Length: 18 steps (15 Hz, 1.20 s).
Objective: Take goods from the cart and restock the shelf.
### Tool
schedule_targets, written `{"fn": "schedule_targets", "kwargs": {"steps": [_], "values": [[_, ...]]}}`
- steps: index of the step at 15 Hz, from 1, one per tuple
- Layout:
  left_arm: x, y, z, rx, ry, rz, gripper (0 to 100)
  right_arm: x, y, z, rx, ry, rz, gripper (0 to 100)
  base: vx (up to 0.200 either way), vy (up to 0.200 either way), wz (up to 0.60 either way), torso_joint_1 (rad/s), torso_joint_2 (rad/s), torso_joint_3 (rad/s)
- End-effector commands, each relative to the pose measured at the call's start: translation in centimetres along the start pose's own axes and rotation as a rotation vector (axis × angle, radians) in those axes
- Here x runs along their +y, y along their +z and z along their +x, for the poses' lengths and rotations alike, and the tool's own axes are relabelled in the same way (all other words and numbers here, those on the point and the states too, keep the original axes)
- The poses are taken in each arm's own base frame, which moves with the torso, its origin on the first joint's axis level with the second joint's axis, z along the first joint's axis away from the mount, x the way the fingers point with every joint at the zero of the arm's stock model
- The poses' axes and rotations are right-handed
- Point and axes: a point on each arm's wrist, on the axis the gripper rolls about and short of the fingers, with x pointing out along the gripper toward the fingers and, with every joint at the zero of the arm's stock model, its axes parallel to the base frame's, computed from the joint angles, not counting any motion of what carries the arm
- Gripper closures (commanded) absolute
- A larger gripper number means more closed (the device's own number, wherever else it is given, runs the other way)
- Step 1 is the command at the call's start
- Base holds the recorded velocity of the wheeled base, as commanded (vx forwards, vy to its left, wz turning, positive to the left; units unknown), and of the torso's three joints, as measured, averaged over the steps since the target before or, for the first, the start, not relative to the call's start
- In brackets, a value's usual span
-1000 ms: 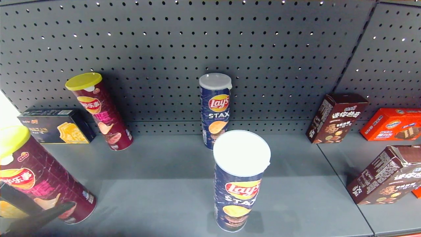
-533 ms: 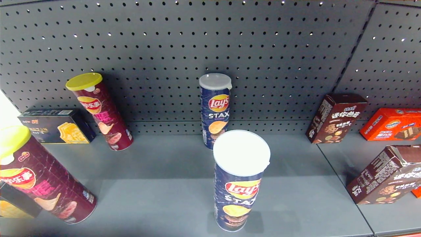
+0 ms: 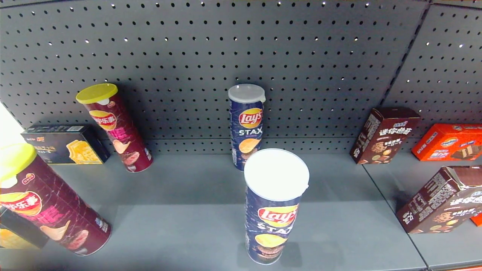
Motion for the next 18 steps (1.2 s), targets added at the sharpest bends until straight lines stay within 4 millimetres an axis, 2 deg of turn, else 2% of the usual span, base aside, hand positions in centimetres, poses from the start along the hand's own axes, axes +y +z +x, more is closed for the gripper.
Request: {"fn": "schedule_targets", "kwargs": {"steps": [1,2,4,6,8,14,18], "values": [[-0.1,-0.1,0.0,0.006,0.064,-0.022,0,0.0,0.0,0.0,-0.001,0.001,-0.001,0,0.000,0.000,0.00,0.000,0.00,0.000],[-0.4,0.4,0.9,0.108,0.175,-0.049,0,0.0,0.0,0.0,0.001,0.001,-0.001,0,0.000,0.000,0.00,0.000,0.00,0.000],[-0.8,0.2,1.5,0.103,0.323,-0.068,0,0.0,0.0,0.0,0.001,0.001,-0.001,0,0.000,0.000,0.00,0.000,0.00,0.000],[-0.8,0.0,1.8,0.040,0.334,-0.105,0,0.0,0.0,0.0,-0.001,0.001,-0.001,0,0.000,0.000,0.00,0.000,0.00,0.000],[-1.1,-0.1,1.9,0.057,0.399,-0.114,0,0.0,0.0,0.0,0.001,0.001,-0.001,0,0.000,0.000,0.00,0.000,0.00,0.000],[-1.8,-0.7,1.2,-0.011,0.336,-0.106,0,0.0,0.0,0.0,-0.001,0.001,-0.001,0,0.000,0.000,0.00,0.000,0.00,0.000],[-1.8,-0.7,1.2,-0.020,0.347,-0.186,0,0.0,0.0,0.0,-0.001,0.001,-0.001,0,0.000,0.000,0.00,0.000,0.00,0.000]]}}
